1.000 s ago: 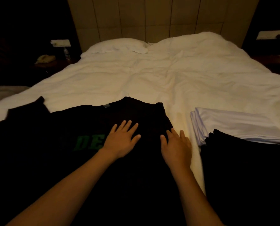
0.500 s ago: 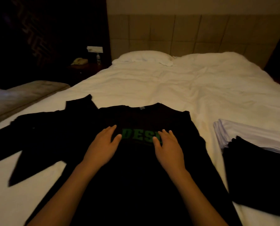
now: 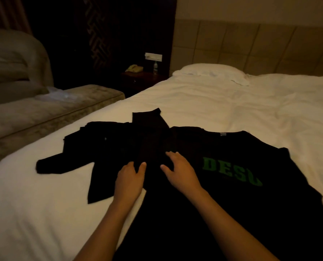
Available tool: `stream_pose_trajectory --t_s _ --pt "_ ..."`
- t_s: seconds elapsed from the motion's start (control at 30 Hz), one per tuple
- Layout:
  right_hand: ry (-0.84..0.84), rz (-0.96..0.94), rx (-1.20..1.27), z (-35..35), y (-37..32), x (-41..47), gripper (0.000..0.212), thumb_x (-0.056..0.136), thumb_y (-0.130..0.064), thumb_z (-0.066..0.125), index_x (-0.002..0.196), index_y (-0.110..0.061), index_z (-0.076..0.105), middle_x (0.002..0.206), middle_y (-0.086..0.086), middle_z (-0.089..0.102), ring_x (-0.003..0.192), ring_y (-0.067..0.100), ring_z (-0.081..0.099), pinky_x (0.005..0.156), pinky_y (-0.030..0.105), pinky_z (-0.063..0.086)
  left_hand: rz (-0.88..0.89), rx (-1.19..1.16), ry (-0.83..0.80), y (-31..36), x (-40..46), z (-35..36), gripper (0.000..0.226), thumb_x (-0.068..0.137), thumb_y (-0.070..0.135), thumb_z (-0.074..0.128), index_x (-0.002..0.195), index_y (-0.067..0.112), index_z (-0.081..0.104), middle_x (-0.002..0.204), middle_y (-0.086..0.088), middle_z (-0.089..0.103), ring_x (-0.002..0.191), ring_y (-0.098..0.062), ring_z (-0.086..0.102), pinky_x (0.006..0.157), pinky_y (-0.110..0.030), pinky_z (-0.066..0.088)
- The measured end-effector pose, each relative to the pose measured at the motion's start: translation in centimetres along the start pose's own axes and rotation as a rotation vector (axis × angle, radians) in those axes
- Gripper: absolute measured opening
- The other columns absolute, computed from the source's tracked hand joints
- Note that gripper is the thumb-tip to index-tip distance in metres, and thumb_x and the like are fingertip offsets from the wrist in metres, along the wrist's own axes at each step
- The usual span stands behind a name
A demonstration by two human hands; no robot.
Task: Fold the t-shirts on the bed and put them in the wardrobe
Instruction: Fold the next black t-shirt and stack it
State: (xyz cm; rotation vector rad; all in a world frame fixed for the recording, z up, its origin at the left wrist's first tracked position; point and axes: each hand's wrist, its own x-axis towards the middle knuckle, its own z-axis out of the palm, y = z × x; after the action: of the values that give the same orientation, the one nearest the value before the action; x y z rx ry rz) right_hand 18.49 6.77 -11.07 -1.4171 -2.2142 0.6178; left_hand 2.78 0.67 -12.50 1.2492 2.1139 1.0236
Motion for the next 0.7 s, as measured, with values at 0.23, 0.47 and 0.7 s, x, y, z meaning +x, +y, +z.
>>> stream_pose_trajectory --t_s 0.23,0.47,0.7 --pt "-0.049 -0.124 -0.001 1.4 -0.8 9.2 0.056 0.100 -0.028 0.054 0.151 -0.021 0.034 0.158 -0.002 0.031 0.150 0.015 0.012 0.117 0.031 0.019 -0.168 0.047 0.033 0.5 2.9 0.1 0.030 0.094 0.061 0.045 0.092 0.031 0.052 0.088 0.009 0.058 0.089 -0.020 0.061 0.070 -0.032 0.040" --pt "-0.228 -0.245 -0.270 1.9 -1.6 14.7 0.053 0.090 -0.049 0.063 0.136 -0.025 0.051 0.134 0.003 0.054 0.130 0.020 0.044 0.106 0.034 0.039 -0.063 -0.216 0.229 -0.5 3.9 1.1 0.033 0.090 0.044 0.063 0.068 0.020 0.060 0.068 0.004 0.060 0.068 -0.016 0.060 0.055 -0.029 0.038" --pt "-0.380 -0.333 -0.258 -1.8 -3.2 17.3 0.014 0.092 -0.037 0.065 0.079 -0.035 0.058 0.084 -0.011 0.060 0.080 0.003 0.056 0.072 0.023 0.038 -0.040 -0.642 0.160 0.3 4.7 0.5 0.020 0.096 0.024 0.061 0.083 0.010 0.067 0.078 -0.007 0.069 0.071 -0.018 0.067 0.068 -0.035 0.055"
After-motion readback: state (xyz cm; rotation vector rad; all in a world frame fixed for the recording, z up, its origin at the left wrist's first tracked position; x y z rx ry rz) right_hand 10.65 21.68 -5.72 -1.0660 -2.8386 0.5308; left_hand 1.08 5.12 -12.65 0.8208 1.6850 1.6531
